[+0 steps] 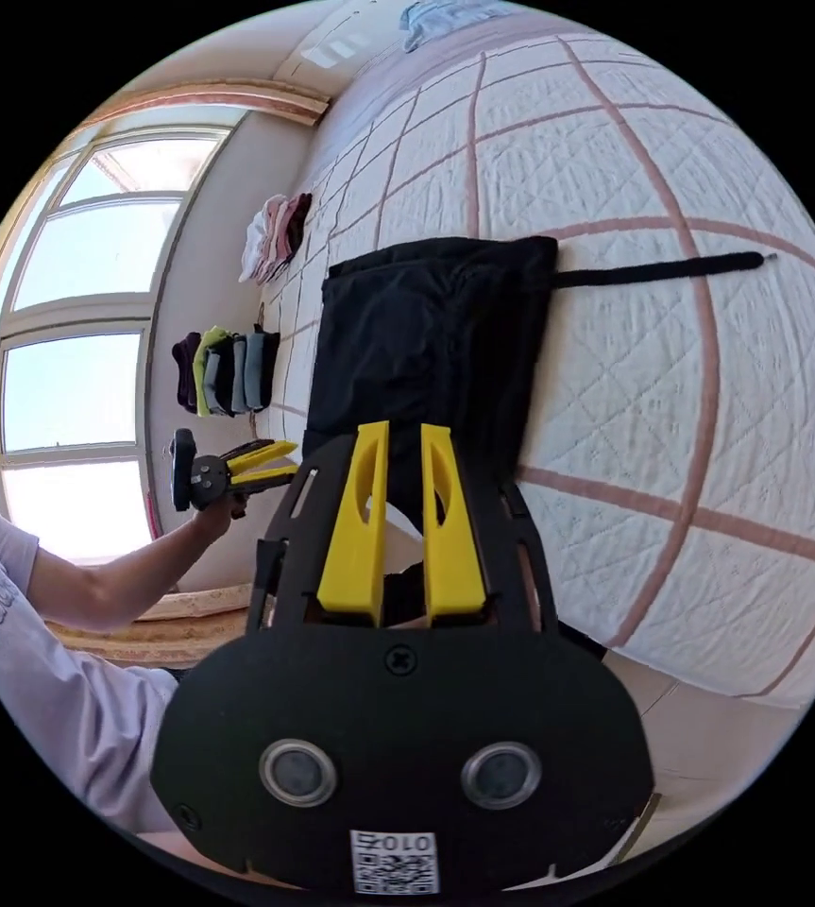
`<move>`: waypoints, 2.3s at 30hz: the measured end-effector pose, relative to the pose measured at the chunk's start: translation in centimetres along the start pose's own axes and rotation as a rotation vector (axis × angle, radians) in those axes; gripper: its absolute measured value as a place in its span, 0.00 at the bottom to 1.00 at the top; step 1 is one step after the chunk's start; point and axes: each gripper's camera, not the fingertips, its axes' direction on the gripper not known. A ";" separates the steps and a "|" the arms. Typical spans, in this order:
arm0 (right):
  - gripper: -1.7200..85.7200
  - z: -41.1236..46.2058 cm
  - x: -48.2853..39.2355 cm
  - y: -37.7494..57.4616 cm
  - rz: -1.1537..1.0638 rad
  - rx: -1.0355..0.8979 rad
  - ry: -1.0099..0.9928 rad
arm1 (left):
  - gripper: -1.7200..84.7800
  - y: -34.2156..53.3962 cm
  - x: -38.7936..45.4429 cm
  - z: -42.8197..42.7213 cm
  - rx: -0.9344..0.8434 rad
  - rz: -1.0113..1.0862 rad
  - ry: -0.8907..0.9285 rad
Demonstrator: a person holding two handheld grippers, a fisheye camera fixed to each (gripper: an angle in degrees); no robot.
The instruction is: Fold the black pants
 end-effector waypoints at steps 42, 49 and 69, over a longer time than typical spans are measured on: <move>0.08 10.2 -15.5 -22.7 -0.597 -0.182 0.482 | 0.10 9.8 -7.4 -1.0 0.316 -0.370 0.406; 0.08 6.1 -9.6 -12.9 -0.447 -0.181 0.495 | 0.13 2.6 -2.0 -4.2 0.298 -0.051 0.277; 0.16 3.9 10.9 2.4 0.205 -0.170 -0.001 | 0.17 -4.9 21.2 -14.6 0.321 0.442 0.052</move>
